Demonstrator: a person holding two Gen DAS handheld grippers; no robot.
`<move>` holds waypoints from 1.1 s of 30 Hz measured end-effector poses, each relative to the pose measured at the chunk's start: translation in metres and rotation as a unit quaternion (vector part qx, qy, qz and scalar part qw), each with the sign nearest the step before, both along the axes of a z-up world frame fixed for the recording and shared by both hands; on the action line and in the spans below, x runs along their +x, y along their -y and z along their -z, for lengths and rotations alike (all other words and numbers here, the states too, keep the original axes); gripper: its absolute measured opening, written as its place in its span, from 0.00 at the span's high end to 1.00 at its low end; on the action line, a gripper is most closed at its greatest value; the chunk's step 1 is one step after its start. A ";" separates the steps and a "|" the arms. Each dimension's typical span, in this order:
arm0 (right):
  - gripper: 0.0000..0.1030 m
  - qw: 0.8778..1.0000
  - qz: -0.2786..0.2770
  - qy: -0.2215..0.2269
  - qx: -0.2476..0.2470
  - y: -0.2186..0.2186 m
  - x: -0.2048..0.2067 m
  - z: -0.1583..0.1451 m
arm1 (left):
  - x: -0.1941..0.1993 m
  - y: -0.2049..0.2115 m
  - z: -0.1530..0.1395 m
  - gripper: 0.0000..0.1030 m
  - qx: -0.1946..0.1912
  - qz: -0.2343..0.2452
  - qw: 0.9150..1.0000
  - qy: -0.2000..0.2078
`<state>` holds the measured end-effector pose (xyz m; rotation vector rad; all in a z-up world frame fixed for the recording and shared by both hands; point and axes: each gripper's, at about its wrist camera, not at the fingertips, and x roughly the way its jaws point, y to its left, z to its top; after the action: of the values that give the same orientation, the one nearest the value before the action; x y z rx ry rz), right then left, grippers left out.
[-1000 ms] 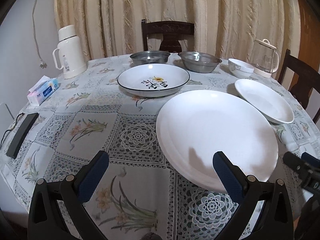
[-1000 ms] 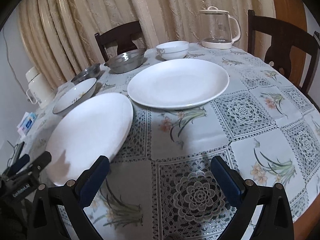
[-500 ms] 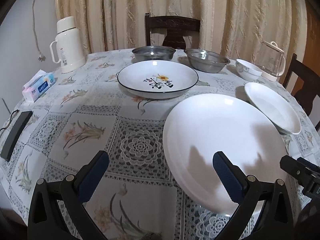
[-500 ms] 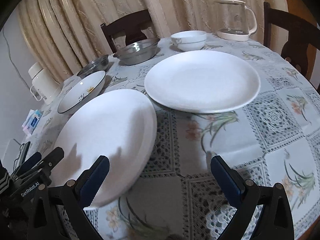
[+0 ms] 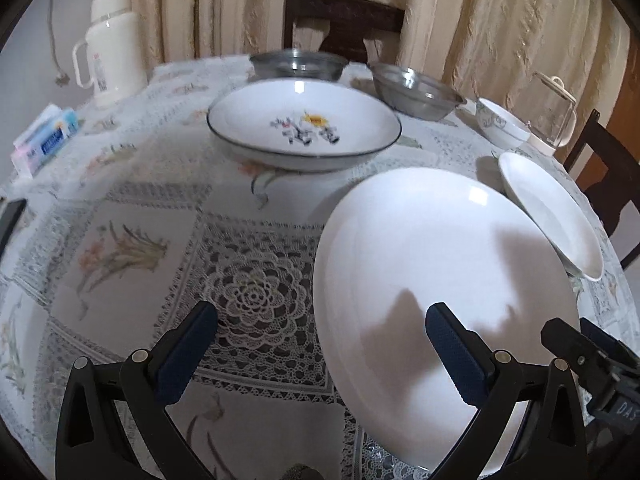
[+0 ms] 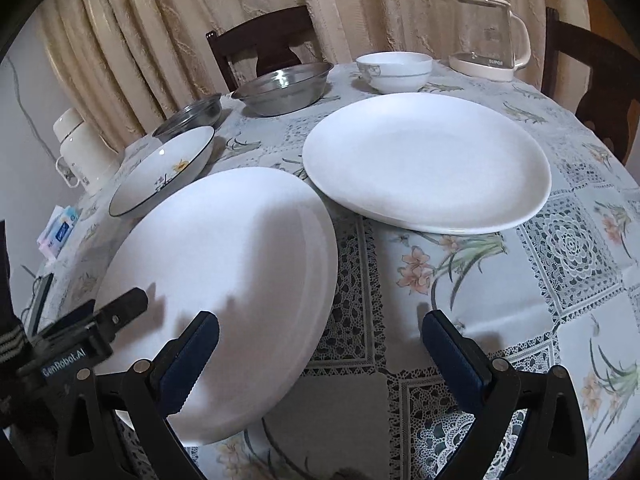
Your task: Organize plates and bowls
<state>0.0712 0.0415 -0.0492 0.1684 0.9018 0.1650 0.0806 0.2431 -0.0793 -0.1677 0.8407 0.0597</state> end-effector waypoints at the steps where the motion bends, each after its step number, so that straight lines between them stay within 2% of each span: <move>1: 0.00 1.000 -0.002 0.001 0.000 0.000 -0.001 0.000 | 0.000 0.000 0.000 0.00 0.000 0.002 1.000 0.000; 4: 0.00 1.000 -0.007 0.002 0.016 0.006 -0.002 0.000 | -0.002 0.003 0.002 0.00 0.012 0.008 1.000 -0.001; 6: 0.00 0.999 -0.010 0.005 0.046 0.014 -0.003 -0.001 | -0.002 0.002 0.002 0.00 0.014 0.015 1.000 -0.003; 10: 0.00 0.994 -0.017 0.013 0.103 0.028 -0.005 -0.001 | -0.005 -0.005 0.000 0.00 -0.013 0.028 1.000 0.005; 14: 0.00 0.996 -0.030 0.010 0.088 0.023 -0.004 -0.002 | -0.010 -0.013 -0.002 0.00 -0.041 0.040 0.998 0.013; 17: 0.00 0.997 -0.022 0.004 0.079 0.019 -0.001 -0.004 | -0.009 -0.012 -0.003 0.00 -0.039 0.041 0.998 0.012; 20: 0.00 0.994 -0.017 -0.003 0.106 0.024 0.005 -0.004 | -0.009 -0.010 -0.003 0.00 -0.035 0.037 0.999 0.011; 22: 0.03 0.993 -0.016 -0.004 0.120 0.026 0.009 -0.004 | -0.007 -0.011 -0.004 0.00 -0.040 0.035 0.999 0.012; 24: 0.10 0.992 -0.018 -0.007 0.125 0.024 0.013 -0.004 | -0.004 -0.013 -0.005 0.00 -0.047 0.033 0.998 0.014; 28: 0.19 0.993 -0.032 -0.002 0.113 0.013 0.017 -0.003 | 0.002 -0.014 -0.008 0.05 -0.062 0.035 0.997 0.016; 31: 0.25 0.994 -0.045 0.001 0.103 0.005 0.017 -0.003 | 0.007 -0.012 -0.009 0.18 -0.076 0.046 0.996 0.017; 33: 0.36 0.993 -0.054 0.000 0.102 0.002 0.017 -0.003 | 0.011 -0.010 -0.009 0.23 -0.077 0.052 0.995 0.021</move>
<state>0.0882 0.0391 -0.0466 0.3095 0.8929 0.3581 0.0914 0.2526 -0.0702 -0.2697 0.8107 -0.1059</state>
